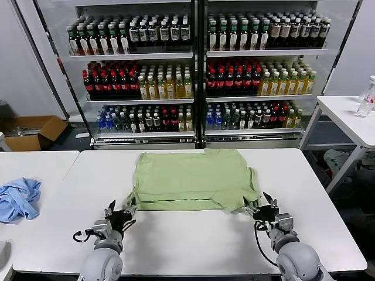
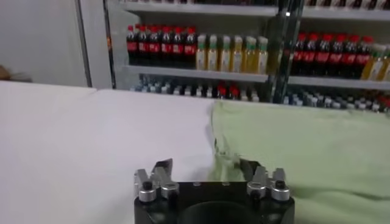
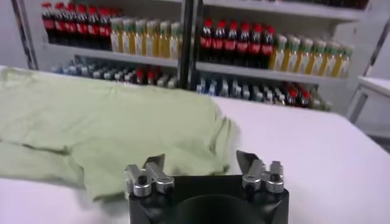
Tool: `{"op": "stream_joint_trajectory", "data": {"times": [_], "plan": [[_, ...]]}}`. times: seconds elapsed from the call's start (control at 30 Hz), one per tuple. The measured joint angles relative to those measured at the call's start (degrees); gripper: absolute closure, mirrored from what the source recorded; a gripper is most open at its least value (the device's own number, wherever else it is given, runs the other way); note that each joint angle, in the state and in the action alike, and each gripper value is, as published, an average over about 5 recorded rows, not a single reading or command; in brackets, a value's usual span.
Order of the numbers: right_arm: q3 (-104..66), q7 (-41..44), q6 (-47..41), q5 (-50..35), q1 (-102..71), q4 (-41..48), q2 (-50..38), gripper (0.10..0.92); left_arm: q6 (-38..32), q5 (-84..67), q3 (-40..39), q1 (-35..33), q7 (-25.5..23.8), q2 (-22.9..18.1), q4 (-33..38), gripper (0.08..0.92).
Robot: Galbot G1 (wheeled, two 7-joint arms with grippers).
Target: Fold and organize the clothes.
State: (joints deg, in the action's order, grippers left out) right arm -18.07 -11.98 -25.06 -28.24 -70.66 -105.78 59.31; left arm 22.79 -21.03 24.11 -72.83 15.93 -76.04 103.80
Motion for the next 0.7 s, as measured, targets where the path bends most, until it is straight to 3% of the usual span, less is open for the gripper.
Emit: {"op": "stream_joint_trajectory", "data": {"times": [0.7], "plan": [[1.1, 0.5, -2.2, -5.6, 0.7, 0.2, -1.5, 0.804, 3.7, -8.1, -1.7, 2.0, -0.9, 2.4, -0.9, 0.836]]}}
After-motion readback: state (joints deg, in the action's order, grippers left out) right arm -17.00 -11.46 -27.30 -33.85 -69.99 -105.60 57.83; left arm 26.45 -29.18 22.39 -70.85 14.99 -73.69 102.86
